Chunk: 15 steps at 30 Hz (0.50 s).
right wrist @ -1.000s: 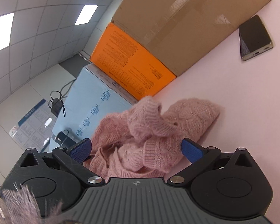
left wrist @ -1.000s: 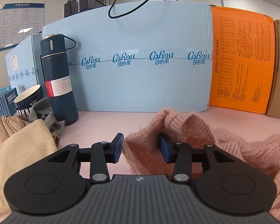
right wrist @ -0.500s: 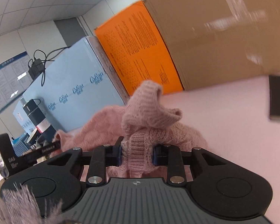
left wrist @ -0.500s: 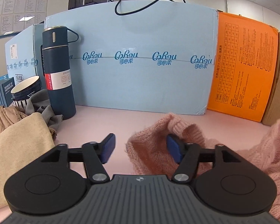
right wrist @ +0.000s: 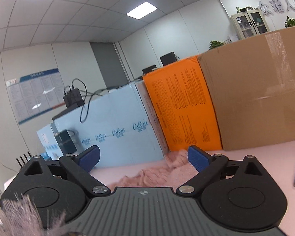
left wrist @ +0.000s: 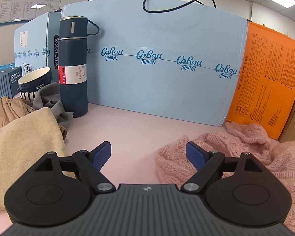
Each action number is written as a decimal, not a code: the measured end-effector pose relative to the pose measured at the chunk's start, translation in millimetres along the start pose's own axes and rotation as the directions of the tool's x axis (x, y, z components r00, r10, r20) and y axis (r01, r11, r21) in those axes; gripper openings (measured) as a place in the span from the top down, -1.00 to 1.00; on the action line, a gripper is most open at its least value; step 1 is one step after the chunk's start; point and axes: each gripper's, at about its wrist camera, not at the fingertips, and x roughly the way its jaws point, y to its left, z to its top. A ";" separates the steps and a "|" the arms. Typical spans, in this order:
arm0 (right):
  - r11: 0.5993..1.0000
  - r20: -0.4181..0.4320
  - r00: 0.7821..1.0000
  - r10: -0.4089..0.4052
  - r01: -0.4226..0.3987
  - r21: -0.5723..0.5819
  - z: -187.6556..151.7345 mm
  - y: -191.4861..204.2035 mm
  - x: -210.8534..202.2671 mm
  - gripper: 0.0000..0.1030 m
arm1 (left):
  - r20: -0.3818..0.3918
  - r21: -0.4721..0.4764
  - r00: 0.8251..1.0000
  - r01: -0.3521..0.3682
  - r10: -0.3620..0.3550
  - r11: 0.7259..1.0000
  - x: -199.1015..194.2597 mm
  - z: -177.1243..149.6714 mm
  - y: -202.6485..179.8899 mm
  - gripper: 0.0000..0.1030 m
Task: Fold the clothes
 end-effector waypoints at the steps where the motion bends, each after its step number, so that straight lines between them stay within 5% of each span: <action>1: 1.000 -0.032 0.999 -0.023 0.023 -0.017 -7.6 -3.1 -2.0 -0.90 | 0.005 -0.007 1.000 0.010 -0.010 1.000 -1.5 0.5 0.6 -0.61; 6: 0.971 -0.282 0.939 -0.198 0.149 -0.186 -71.7 -5.3 13.2 -0.91 | 0.040 0.006 0.999 0.036 -0.036 0.999 -8.9 -0.5 -4.1 -0.66; 10: 0.935 -0.383 0.889 -0.250 0.119 -0.333 -114.6 9.2 34.3 -0.90 | 0.033 0.040 0.998 0.046 -0.047 0.998 -8.2 -3.2 -10.5 -0.69; 12: 0.920 -0.389 0.886 -0.254 0.097 -0.380 -126.0 18.9 46.4 -0.89 | 0.021 0.053 0.999 0.045 -0.046 0.998 -6.5 -4.1 -12.5 -0.69; 14: 0.913 -0.393 0.887 -0.243 0.072 -0.402 -129.4 25.3 55.5 -0.61 | 0.016 0.056 0.998 0.056 -0.057 0.997 -6.1 -4.8 -13.1 -0.70; 15: 0.916 -0.410 0.879 -0.243 0.069 -0.395 -129.5 25.3 61.4 -0.03 | 0.014 0.061 0.998 0.060 -0.061 0.996 -5.7 -5.2 -13.8 -0.71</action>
